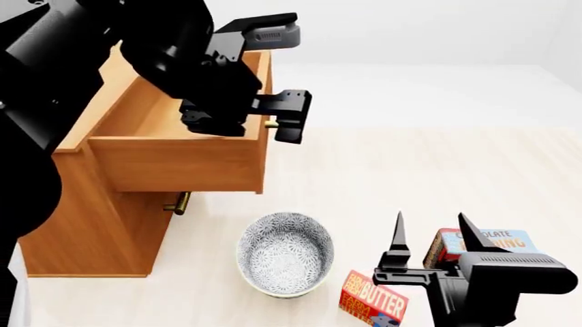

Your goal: Put the butter at the back in the top drawer of the cabinet and close it.

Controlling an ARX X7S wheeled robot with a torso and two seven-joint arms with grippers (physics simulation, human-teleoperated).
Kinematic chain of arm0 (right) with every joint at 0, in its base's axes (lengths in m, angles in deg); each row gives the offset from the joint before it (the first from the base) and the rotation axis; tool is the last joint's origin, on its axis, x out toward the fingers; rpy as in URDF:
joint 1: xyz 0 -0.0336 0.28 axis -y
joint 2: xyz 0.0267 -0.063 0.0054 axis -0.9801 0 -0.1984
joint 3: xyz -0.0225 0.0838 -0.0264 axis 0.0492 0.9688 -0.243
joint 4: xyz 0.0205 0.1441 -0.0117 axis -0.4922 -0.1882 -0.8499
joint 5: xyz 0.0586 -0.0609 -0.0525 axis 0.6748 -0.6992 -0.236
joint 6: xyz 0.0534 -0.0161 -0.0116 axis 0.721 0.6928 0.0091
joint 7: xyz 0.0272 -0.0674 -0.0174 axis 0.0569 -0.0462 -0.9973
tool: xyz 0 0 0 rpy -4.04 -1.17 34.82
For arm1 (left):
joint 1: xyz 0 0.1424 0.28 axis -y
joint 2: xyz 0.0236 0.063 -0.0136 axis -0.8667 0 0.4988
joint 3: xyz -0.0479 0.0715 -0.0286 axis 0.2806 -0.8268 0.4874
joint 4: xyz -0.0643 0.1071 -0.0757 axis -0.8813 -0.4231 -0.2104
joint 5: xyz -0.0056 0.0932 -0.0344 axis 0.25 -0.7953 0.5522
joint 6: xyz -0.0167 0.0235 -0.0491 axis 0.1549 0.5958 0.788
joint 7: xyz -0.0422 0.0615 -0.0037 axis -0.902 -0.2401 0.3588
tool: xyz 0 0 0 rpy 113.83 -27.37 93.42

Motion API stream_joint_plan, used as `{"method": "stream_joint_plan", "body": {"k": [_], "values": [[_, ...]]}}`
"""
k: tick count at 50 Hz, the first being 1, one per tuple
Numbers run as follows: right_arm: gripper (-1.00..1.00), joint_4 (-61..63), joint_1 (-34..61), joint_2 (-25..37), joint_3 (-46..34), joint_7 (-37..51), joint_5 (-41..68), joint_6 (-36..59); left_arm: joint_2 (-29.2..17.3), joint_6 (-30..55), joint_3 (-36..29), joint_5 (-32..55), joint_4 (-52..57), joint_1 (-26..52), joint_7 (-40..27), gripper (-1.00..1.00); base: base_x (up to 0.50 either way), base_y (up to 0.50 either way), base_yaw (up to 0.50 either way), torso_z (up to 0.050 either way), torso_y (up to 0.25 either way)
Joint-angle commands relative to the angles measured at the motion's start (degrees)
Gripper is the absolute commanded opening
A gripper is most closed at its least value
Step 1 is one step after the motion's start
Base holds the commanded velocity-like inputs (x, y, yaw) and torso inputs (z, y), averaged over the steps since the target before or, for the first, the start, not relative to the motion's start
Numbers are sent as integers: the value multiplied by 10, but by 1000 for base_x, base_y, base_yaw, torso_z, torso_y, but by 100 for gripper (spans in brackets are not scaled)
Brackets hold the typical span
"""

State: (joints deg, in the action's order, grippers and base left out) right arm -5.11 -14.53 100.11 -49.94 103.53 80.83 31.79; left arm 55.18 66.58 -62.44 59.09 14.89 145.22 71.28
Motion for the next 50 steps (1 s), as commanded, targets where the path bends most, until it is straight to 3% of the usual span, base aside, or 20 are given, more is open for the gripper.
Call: {"method": "stream_joint_plan", "body": {"k": [1, 21, 37, 50], "values": [[100, 0, -1, 2, 1, 1, 2, -2, 6, 2, 56, 81, 29, -4, 22, 100, 0, 0, 0, 0, 0], [100, -1, 0, 4, -1, 2, 4, -3, 6, -15, 46, 131, 17, 6, 74, 100, 0, 0, 0, 0, 0], [100, -2, 0, 5, -5, 4, 3, -3, 6, -32, 38, 14, 0, 75, 83, 100, 0, 0, 0, 0, 0], [100, 0, -2, 6, -8, 6, 3, -1, 6, -37, 38, -81, -30, 117, 42, 100, 0, 0, 0, 0, 0]]}}
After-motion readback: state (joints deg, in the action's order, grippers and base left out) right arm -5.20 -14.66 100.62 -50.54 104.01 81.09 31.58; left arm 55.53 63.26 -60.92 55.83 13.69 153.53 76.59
